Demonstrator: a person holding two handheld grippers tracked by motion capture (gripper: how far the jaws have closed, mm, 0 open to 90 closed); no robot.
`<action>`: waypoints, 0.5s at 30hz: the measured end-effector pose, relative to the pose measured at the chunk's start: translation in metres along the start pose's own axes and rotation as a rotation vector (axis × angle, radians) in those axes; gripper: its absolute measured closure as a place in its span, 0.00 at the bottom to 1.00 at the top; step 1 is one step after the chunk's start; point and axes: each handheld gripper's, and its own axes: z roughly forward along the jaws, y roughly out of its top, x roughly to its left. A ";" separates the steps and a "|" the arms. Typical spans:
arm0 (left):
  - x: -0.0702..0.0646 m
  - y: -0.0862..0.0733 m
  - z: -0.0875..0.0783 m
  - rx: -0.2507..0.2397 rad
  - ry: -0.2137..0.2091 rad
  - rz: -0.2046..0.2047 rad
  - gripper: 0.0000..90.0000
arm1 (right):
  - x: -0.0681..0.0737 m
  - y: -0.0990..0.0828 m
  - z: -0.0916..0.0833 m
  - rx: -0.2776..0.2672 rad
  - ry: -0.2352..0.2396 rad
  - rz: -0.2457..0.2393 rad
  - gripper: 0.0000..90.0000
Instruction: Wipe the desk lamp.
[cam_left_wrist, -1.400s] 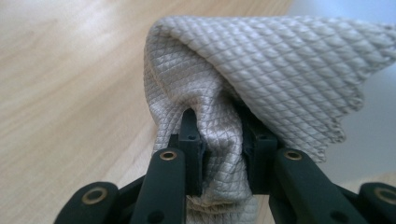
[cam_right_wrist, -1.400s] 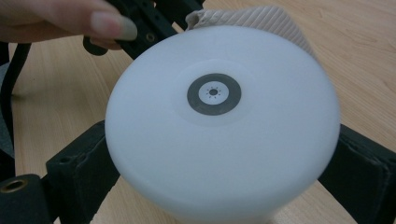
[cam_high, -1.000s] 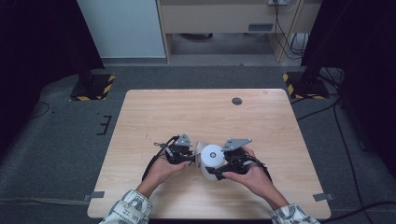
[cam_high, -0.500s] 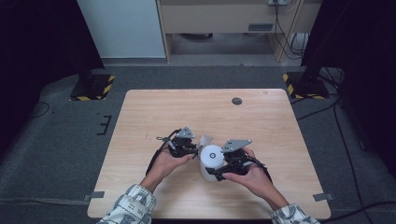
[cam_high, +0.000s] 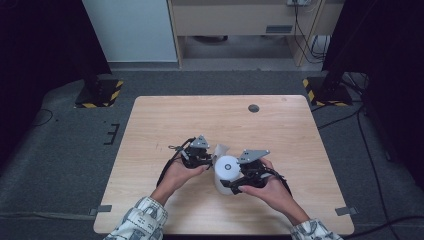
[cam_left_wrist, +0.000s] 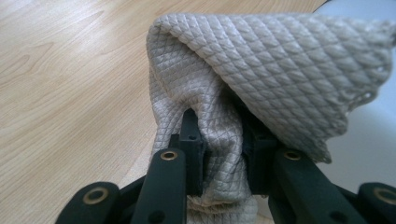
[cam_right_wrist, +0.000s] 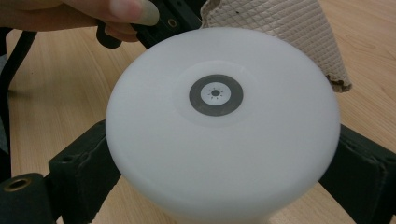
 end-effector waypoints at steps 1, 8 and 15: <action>0.001 -0.001 0.002 0.015 -0.001 0.005 0.81 | 0.000 0.000 0.000 0.001 0.001 -0.001 0.09; 0.000 -0.010 0.015 0.073 0.011 0.018 0.81 | 0.000 0.000 -0.001 0.003 0.001 -0.004 0.09; 0.001 0.000 0.006 0.012 -0.002 0.007 0.81 | 0.001 0.000 -0.001 0.005 0.000 -0.007 0.09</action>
